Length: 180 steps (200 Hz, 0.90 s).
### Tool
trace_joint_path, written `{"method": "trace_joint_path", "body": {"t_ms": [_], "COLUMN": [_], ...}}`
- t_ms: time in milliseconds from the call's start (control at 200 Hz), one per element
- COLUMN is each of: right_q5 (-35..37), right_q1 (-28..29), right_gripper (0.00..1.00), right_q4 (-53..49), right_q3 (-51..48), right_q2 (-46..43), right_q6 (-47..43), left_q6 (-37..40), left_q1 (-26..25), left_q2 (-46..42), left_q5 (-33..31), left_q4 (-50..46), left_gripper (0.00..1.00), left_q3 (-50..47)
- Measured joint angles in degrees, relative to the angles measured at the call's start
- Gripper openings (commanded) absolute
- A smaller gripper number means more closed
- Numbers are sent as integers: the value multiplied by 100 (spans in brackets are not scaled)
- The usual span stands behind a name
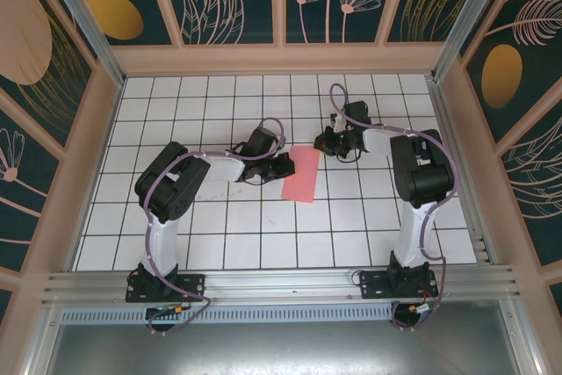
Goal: Fold a paper plane with a square sheet of paper (pick it up from the middle)
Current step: Fold the square sheet of paper in half at the center of the table.
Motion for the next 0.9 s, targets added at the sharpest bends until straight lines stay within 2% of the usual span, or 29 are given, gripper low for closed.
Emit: {"method": "trace_joint_path", "body": {"t_ms": [240, 400, 620, 731, 786, 836, 901], "right_q5": [-107, -160, -61, -68, -87, -81, -7], "right_q1": [181, 413, 446, 452, 457, 466, 503], "right_gripper": [3, 3, 2, 1, 1, 1, 1], "right_q4": [223, 286, 304, 448, 544, 614, 678], "right_q3": [-400, -835, -1064, -1180, -1224, -1263, -1314], "right_q2": [-826, -754, -446, -382, -382, -396, -442], "right_q6": [28, 85, 109, 111, 118, 138, 186], "left_q6": [31, 31, 28, 22, -15, -90, -225], "left_q1": [0, 0, 0, -9, -11, -15, -15], "left_q2": [-2, -11, -26, -175, -343, -623, -1121], "left_q5": [0, 0, 7, -37, -166, -437, -850], "left_q4": [24, 24, 26, -94, -271, -428, -608], "left_gripper": [0, 0, 0, 13, 14, 19, 20], "left_q3": [-15, -20, -33, -136, -236, -367, -525]}}
